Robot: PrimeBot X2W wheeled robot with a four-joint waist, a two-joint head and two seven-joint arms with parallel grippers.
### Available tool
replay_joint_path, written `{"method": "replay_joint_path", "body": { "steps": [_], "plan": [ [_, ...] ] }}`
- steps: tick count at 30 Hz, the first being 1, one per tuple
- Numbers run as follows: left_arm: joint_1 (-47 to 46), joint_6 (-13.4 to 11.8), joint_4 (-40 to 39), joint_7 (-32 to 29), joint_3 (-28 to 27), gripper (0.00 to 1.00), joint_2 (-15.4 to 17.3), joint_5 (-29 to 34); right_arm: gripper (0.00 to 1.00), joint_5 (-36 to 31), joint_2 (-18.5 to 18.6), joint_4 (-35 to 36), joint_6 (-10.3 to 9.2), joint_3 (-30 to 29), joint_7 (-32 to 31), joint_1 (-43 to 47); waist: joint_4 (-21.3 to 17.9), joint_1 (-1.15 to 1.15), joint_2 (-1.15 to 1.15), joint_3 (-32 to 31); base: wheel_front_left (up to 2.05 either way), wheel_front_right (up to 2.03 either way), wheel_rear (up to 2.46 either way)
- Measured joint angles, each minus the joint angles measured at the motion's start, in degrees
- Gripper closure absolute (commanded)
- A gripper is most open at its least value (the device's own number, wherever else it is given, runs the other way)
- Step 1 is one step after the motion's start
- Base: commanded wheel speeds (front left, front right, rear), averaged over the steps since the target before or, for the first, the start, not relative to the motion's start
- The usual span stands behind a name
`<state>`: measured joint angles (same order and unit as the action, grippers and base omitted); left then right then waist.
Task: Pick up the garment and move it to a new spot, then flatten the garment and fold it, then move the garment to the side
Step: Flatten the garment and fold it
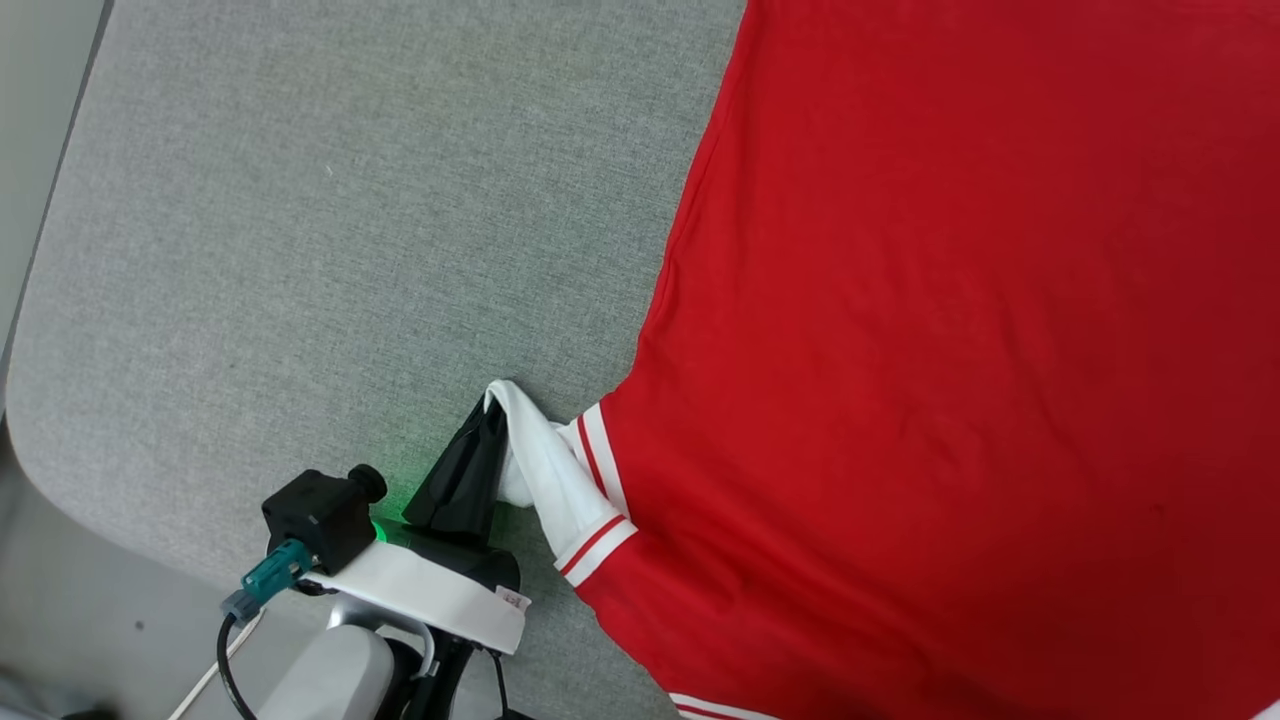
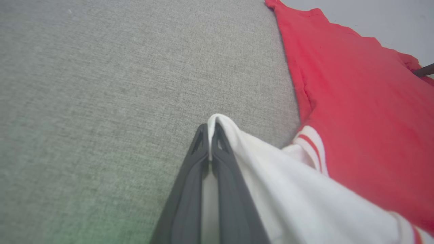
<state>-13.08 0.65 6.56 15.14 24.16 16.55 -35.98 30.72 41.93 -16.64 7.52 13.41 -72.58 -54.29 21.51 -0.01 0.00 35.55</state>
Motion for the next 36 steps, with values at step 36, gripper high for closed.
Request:
{"method": "replay_joint_path", "body": {
  "steps": [36],
  "plan": [
    [17.2,-3.9,-0.5,-1.7,-6.4,1.0,6.6,-2.7,1.0,15.7,6.9,18.8,0.0,0.1,29.6,46.3,-15.7,0.0,0.0,-24.3,0.0,0.0,0.0]
  ]
}}
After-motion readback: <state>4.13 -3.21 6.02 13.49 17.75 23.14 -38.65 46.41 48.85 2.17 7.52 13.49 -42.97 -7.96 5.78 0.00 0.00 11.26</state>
